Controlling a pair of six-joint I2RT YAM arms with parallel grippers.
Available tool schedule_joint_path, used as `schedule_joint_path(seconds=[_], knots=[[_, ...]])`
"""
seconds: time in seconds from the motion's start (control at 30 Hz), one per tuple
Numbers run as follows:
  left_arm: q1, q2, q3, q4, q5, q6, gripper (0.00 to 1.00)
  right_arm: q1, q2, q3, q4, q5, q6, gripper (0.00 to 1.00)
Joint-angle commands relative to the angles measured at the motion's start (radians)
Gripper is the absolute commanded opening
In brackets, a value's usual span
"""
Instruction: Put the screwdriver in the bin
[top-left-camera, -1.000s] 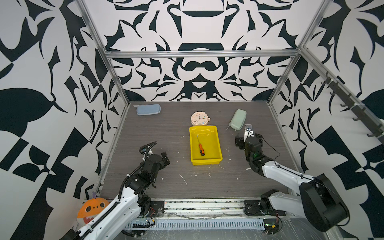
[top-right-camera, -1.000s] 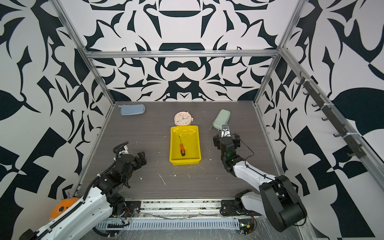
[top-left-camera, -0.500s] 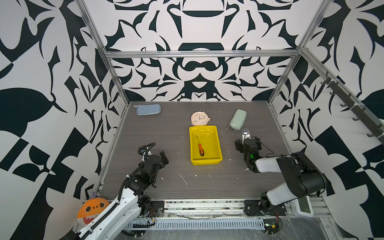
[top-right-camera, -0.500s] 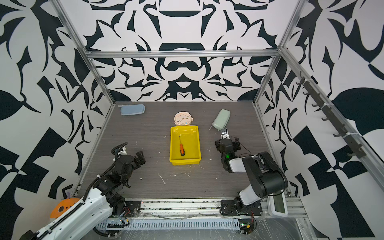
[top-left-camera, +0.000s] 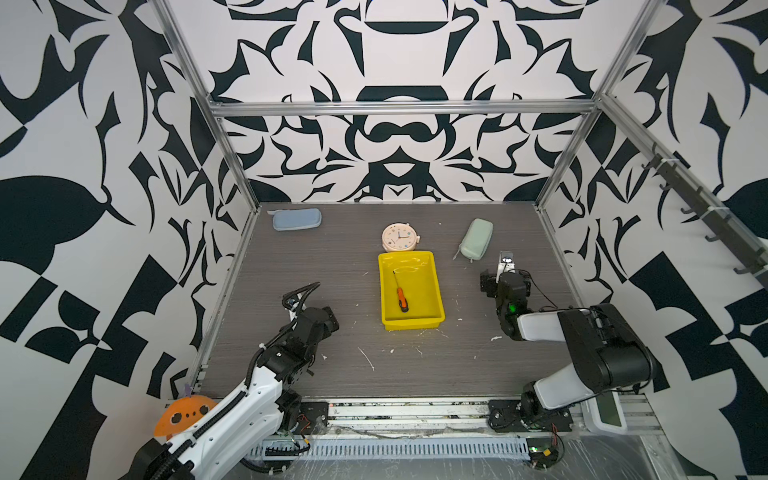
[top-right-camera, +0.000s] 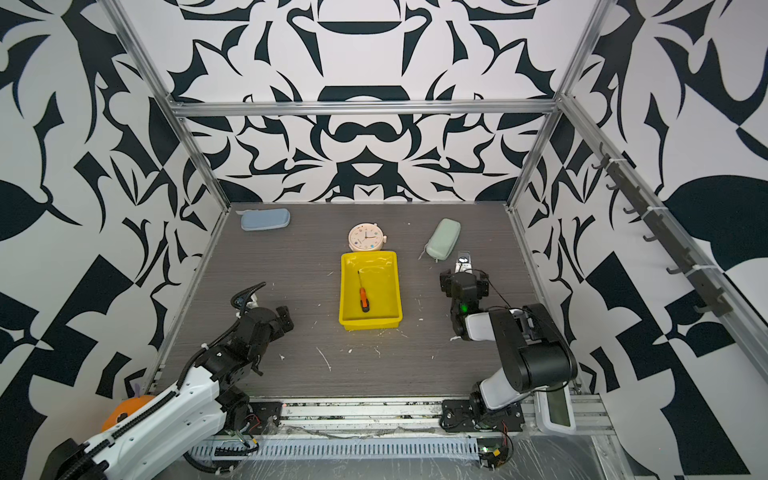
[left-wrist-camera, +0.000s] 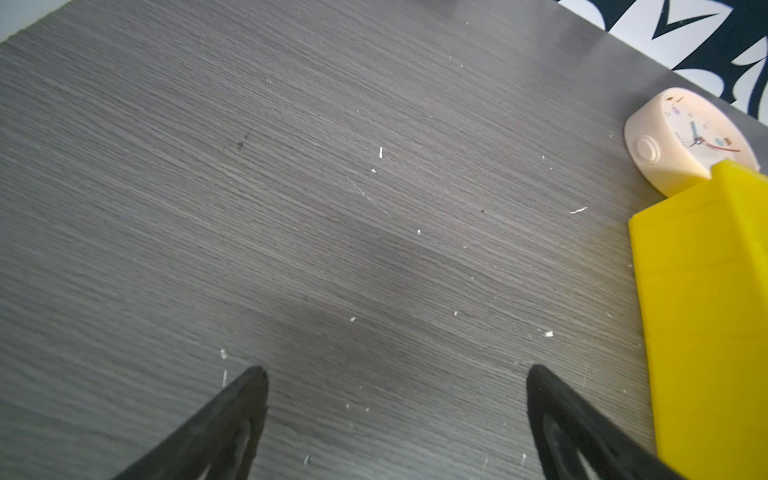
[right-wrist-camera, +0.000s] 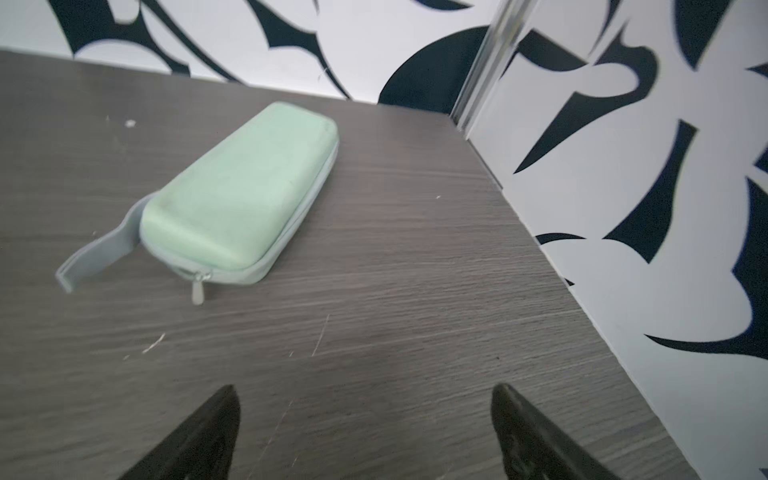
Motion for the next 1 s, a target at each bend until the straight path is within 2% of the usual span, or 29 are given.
schedule_joint_path(seconds=[0.0,0.07,0.27,0.43,0.57,0.67,0.7,0.73,0.8,0.9,0.97], knots=[[0.002,0.012,0.043,-0.028,0.008,-0.03,1.0,-0.013,-0.006,-0.011,0.039,-0.006,0.072,0.99],[0.003,0.015,0.049,-0.037,0.011,-0.032,1.0,-0.013,0.011,-0.021,0.096,-0.009,0.053,1.0],[0.002,0.019,0.051,-0.024,-0.015,0.005,1.0,-0.01,0.007,-0.016,0.075,-0.058,0.029,1.0],[0.002,-0.017,0.139,-0.014,-0.166,0.049,0.99,-0.01,0.006,-0.013,0.063,-0.061,0.028,1.0],[0.002,-0.038,0.145,0.216,-0.278,0.275,1.0,-0.01,0.006,-0.011,0.062,-0.062,0.026,1.0],[0.008,0.011,0.083,0.533,-0.395,0.477,0.99,-0.01,0.006,-0.011,0.062,-0.063,0.028,1.0],[0.019,0.049,0.046,0.66,-0.372,0.603,1.0,-0.01,0.006,-0.011,0.061,-0.062,0.028,1.0],[0.039,0.094,0.007,0.775,-0.302,0.753,1.0,-0.01,0.007,-0.011,0.061,-0.062,0.027,1.0],[0.119,0.2,-0.051,0.957,-0.171,0.898,0.99,-0.01,0.006,-0.012,0.061,-0.062,0.027,1.0],[0.223,0.352,-0.058,1.06,-0.134,0.859,0.99,-0.01,0.005,-0.011,0.061,-0.063,0.027,1.0],[0.227,0.415,-0.047,1.097,-0.149,0.854,0.99,-0.009,0.006,-0.011,0.062,-0.063,0.026,1.0]])
